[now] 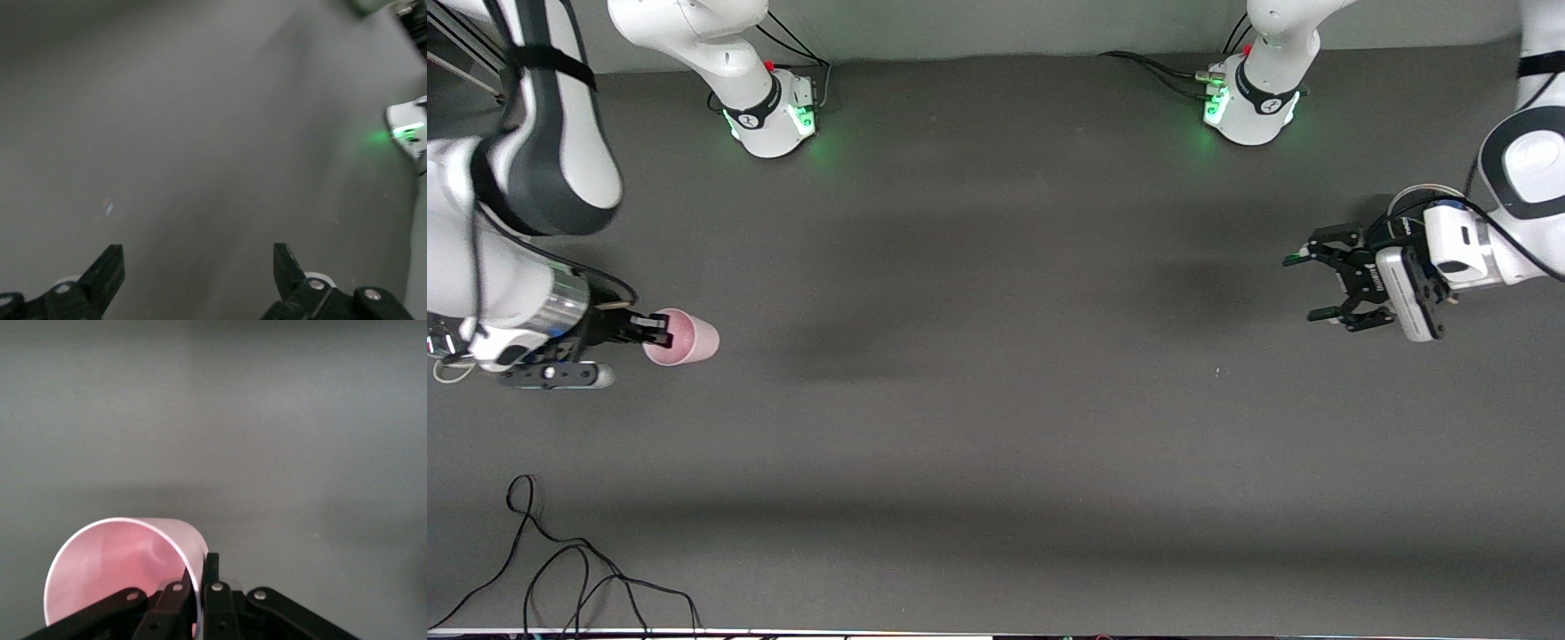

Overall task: Transfer pink cup from left to right arm
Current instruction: 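Carry the cup with the right gripper toward the steel pot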

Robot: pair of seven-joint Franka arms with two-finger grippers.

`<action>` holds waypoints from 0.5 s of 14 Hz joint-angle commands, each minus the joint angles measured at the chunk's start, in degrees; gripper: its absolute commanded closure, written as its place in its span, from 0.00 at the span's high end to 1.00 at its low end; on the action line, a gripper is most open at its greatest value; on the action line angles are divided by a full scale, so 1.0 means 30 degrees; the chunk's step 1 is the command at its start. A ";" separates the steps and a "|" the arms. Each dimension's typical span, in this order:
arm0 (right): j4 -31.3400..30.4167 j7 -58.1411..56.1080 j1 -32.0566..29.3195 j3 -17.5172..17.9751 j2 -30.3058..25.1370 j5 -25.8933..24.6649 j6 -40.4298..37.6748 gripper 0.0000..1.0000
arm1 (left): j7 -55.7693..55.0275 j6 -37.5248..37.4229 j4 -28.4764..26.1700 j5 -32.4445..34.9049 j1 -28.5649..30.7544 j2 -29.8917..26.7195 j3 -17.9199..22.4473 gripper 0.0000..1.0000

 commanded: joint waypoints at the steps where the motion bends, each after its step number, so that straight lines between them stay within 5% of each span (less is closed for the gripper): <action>1: -0.4108 -0.0427 0.0369 -0.0118 -0.1320 0.0291 0.4010 0.00 | -0.4170 -0.1950 0.2232 0.3243 0.0071 -0.0195 -0.0177 1.00; 7: -0.7950 -0.0835 0.0457 -0.0089 0.0699 0.0291 1.1601 0.00 | -1.0322 -0.4152 0.5254 0.8288 -0.0222 -0.0253 -0.0469 1.00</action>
